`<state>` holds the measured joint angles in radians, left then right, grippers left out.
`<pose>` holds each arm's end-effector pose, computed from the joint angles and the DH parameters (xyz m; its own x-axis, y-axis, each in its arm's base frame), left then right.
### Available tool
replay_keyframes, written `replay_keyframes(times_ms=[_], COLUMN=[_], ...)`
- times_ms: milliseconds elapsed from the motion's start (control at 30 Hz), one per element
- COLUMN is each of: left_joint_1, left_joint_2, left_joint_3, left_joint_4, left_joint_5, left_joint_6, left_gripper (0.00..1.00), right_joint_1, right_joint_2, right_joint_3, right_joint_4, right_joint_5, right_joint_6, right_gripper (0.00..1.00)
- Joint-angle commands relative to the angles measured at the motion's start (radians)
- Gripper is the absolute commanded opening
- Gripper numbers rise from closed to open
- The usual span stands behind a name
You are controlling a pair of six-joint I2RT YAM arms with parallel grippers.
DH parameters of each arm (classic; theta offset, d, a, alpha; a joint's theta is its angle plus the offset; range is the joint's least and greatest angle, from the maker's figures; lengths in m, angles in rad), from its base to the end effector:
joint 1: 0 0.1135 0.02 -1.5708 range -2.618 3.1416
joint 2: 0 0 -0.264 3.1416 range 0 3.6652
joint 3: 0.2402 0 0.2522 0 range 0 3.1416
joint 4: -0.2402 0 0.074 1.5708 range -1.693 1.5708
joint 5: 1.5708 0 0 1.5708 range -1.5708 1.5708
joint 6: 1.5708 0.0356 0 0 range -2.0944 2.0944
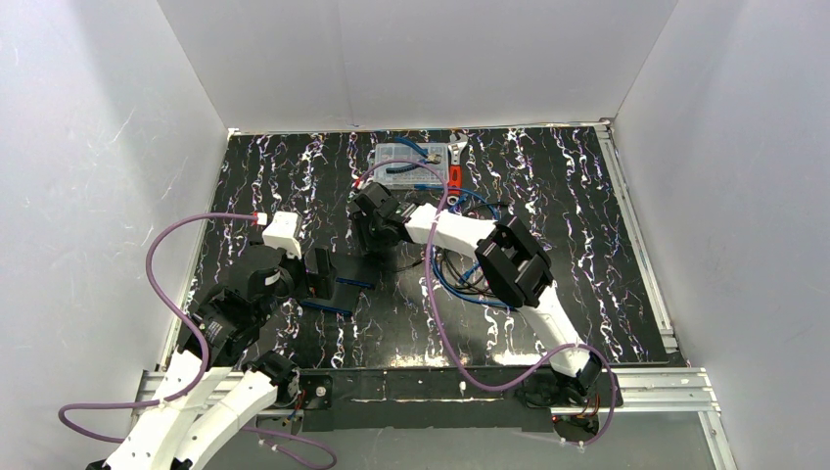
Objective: Insert the plug into the switch port
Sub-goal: Pick up the power from the center of the board.
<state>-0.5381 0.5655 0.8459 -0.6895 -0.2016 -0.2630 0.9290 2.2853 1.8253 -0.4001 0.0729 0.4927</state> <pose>0.1031 -0.0532 0.3371 -0.4193 -0.0463 -0.9066 0.2437 0.9563 -0.1616 0.3077 0.4074 0.1749 -0.7642 -0.2345 -0.6009 -0.4642 0.8467 0.2599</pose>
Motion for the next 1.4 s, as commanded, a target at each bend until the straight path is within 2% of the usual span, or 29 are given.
replay_keyframes(times_ms=[0,200,433,633,800,933,1133,1367], left_joint_1=[-0.002,-0.001,-0.002,-0.002,-0.002,-0.002,-0.002,-0.001], left_joint_2=[0.002,0.003,0.009,0.009,0.001,-0.012,0.004,0.004], left_joint_3=[-0.007,-0.008,-0.009,-0.007,-0.009,-0.017,-0.008,-0.014], left_joint_4=[-0.006,-0.007,-0.008,-0.009,0.001,0.021,0.057,0.096], left_joint_5=[-0.007,-0.011,-0.019,-0.016,0.048,0.137,0.36,0.496], left_joint_6=[-0.001,-0.001,-0.001,0.001,0.015,0.025,0.015,-0.041], left_gripper=[0.99,1.0,0.99,1.0,0.99,1.0,1.0,0.99], right_joint_1=[0.011,0.019,0.022,0.022,0.022,0.021,0.021,0.021], right_joint_2=[-0.025,-0.032,-0.051,-0.099,-0.197,-0.3,-0.489,-0.68], right_joint_3=[-0.054,-0.065,-0.066,-0.094,-0.204,-0.31,-0.495,-0.642], right_joint_4=[-0.06,-0.071,-0.073,-0.072,-0.017,0.023,0.116,0.208], right_joint_5=[0.064,0.095,0.108,0.123,0.147,0.171,0.135,0.095], right_joint_6=[-0.023,-0.035,-0.044,-0.038,-0.017,-0.005,0.065,0.137], right_gripper=[0.52,0.37,0.02,0.01,0.01,0.01,0.01,0.01])
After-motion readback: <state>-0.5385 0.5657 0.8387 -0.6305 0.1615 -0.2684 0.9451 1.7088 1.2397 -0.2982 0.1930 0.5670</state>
